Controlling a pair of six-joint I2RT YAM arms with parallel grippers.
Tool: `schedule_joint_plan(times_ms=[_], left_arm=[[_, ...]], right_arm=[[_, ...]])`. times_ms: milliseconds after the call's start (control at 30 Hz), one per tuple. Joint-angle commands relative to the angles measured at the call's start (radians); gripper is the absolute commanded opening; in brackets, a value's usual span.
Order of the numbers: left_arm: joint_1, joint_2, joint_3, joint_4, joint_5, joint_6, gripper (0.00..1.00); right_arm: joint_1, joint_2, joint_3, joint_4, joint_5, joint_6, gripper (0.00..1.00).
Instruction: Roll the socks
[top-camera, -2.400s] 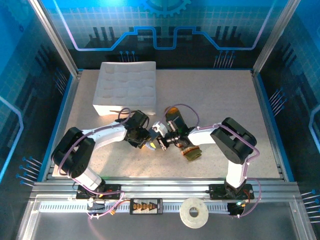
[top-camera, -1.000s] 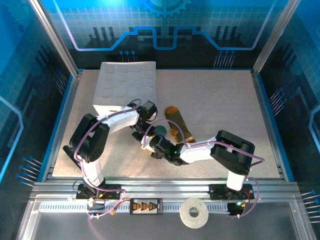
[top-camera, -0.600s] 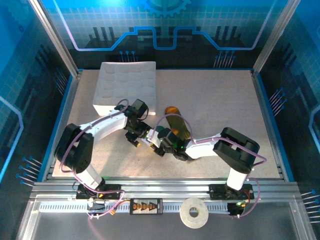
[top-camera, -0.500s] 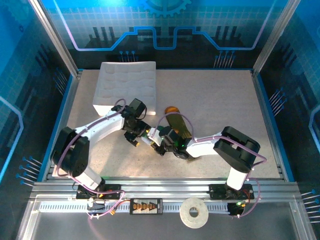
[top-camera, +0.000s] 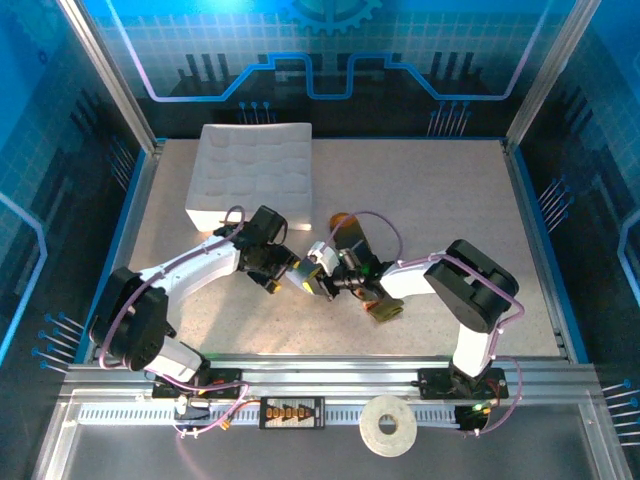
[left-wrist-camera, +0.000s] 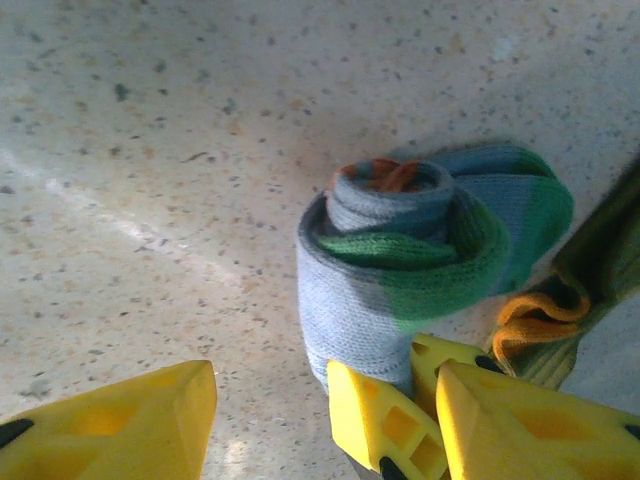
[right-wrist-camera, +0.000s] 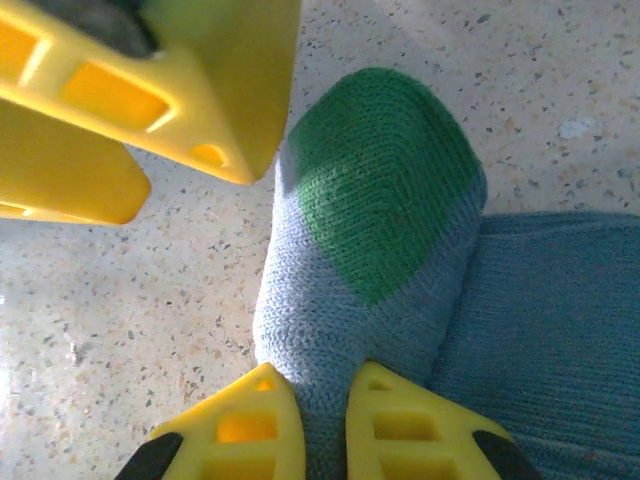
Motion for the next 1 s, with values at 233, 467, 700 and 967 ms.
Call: schedule_joint_plan(times_ms=[233,467,700,967], left_arm=[[-0.036,0.147,0.026,0.104,0.009,0.065,0.58],[-0.068,0.264,0.065,0.063,-0.004,0.088,0.51],[-0.093,0.348,0.073,-0.067,-0.011,0.071,0.32],[-0.093,0.356,0.118,-0.302,-0.034,0.071,0.09]], right_arm=[[-0.132,0.149,-0.112,-0.228,-0.074,0.164,0.0],[-0.169,0.165,-0.126,-0.19,-0.111,0.188,0.0],[-0.123,0.088,-0.085,-0.254,-0.057,0.058,0.1],[0.03,-0.294,-0.222,-0.101,0.245,-0.202,0.47]])
